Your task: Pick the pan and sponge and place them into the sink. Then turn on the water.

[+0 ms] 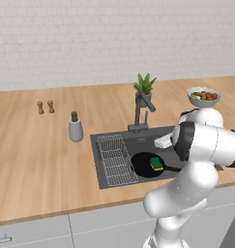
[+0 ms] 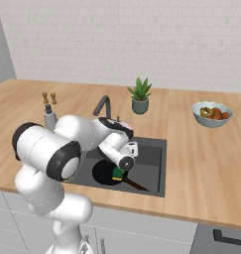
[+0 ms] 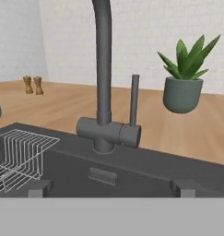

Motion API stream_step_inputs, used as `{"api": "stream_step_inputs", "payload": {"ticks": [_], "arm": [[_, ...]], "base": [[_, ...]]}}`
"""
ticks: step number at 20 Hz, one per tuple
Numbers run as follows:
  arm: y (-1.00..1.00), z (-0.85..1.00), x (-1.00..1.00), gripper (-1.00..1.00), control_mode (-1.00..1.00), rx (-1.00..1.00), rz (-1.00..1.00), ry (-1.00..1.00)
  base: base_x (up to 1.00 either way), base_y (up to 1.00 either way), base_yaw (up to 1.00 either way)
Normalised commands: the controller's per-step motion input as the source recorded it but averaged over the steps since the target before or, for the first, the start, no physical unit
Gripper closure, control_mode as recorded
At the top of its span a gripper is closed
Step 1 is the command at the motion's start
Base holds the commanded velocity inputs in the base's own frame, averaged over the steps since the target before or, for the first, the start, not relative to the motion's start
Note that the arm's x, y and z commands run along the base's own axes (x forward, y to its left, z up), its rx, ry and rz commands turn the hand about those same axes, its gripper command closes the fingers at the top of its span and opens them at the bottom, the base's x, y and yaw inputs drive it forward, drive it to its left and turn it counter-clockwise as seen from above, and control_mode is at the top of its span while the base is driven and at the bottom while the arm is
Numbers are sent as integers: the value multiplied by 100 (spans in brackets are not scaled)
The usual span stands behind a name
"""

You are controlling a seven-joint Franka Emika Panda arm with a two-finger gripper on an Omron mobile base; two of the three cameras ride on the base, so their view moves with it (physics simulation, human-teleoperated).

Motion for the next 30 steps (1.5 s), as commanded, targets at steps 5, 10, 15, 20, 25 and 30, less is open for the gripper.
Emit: {"api": "stream_step_inputs", "payload": {"ticks": [5, 10, 15, 20, 25, 30], "arm": [[-18, 11, 19, -100, -100, 11, 0, -8], [-11, 2, 34, -100, -100, 8, 0, -7], [-26, 0, 42, -100, -100, 13, 0, -9], [-12, 0, 40, -100, -100, 10, 0, -10], [2, 4, 17, -100, -100, 3, 0, -11], [18, 27, 0, -100, -100, 2, 0, -16]], "base": [[0, 0, 0], [0, 0, 0], [0, 0, 0], [0, 0, 0], [0, 0, 0], [0, 0, 0]]}}
